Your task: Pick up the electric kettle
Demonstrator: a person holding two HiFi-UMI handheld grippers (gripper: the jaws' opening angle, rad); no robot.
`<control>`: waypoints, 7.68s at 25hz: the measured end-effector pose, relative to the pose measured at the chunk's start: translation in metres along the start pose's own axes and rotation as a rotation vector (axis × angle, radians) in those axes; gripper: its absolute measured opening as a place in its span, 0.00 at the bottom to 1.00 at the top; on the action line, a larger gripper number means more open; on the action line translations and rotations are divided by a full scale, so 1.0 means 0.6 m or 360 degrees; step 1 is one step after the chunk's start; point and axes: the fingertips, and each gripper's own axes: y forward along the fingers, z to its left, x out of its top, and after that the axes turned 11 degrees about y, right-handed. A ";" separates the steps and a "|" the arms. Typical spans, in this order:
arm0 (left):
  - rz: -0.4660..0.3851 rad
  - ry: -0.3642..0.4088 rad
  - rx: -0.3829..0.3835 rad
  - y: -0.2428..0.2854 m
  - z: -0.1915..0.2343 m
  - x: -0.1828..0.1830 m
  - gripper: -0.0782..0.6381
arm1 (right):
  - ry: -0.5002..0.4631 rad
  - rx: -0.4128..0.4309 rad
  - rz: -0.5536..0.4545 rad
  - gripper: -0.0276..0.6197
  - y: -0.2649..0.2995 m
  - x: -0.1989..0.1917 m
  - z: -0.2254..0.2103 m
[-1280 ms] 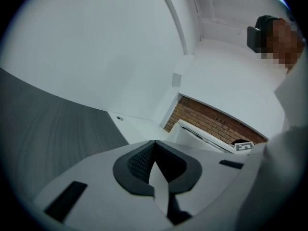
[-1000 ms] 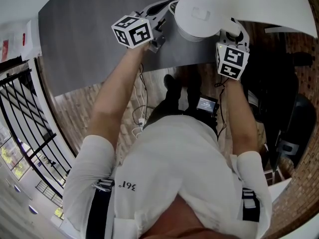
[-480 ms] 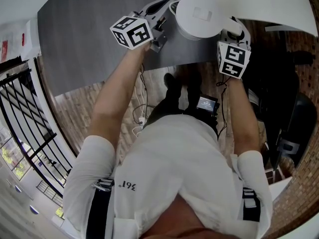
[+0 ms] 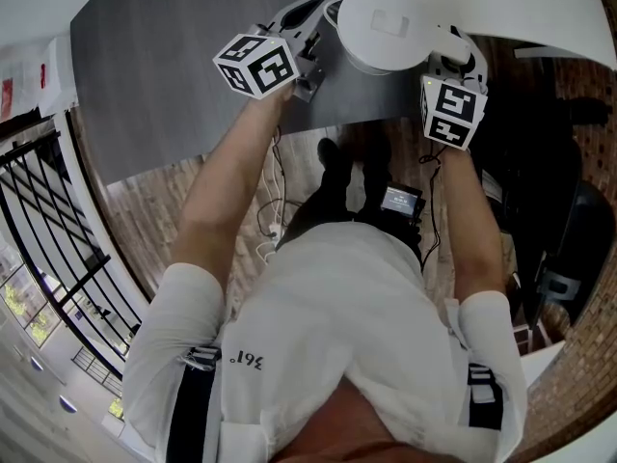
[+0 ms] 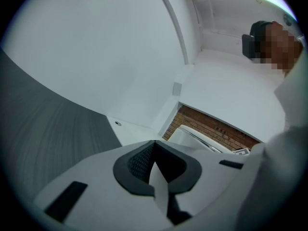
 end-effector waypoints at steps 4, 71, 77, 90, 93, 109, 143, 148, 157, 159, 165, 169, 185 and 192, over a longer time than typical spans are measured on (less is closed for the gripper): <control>-0.0021 -0.0002 0.0008 0.000 -0.002 0.008 0.11 | -0.0007 -0.0005 0.0027 0.18 0.001 -0.003 -0.005; -0.0559 0.0073 0.0301 -0.123 -0.137 0.272 0.11 | -0.0007 0.0019 -0.0113 0.17 -0.155 0.253 0.026; -0.0574 0.0087 0.0315 -0.142 -0.162 0.284 0.11 | -0.0023 0.0027 -0.0132 0.17 -0.182 0.269 0.029; -0.0616 0.0116 0.0332 -0.185 -0.207 0.307 0.11 | -0.0032 0.0060 -0.0177 0.17 -0.235 0.295 0.044; -0.0603 0.0106 0.0329 -0.191 -0.214 0.300 0.11 | -0.0046 0.0056 -0.0173 0.17 -0.246 0.292 0.044; -0.0621 0.0124 0.0313 -0.224 -0.287 0.287 0.11 | -0.0050 0.0073 -0.0212 0.17 -0.319 0.280 0.032; -0.0707 0.0088 0.0651 -0.390 -0.276 0.252 0.11 | -0.0141 0.0397 -0.0179 0.17 -0.334 0.255 0.167; -0.0708 0.0089 0.0651 -0.430 -0.256 0.256 0.11 | -0.0134 0.0397 -0.0183 0.17 -0.338 0.252 0.212; -0.0738 0.0086 0.0636 -0.485 -0.238 0.263 0.11 | -0.0141 0.0377 -0.0213 0.17 -0.355 0.257 0.268; -0.0742 0.0085 0.0632 -0.488 -0.240 0.264 0.11 | -0.0144 0.0376 -0.0212 0.17 -0.358 0.256 0.269; -0.0760 0.0079 0.0655 -0.486 -0.236 0.273 0.11 | -0.0148 0.0407 -0.0199 0.17 -0.347 0.265 0.271; -0.0782 0.0078 0.0675 -0.470 -0.239 0.277 0.11 | -0.0174 0.0423 -0.0205 0.17 -0.338 0.277 0.255; -0.0789 0.0100 0.0628 -0.405 -0.257 0.305 0.11 | -0.0190 0.0388 -0.0246 0.17 -0.325 0.314 0.195; -0.0773 0.0104 0.0581 -0.385 -0.259 0.304 0.11 | -0.0186 0.0347 -0.0246 0.17 -0.325 0.313 0.177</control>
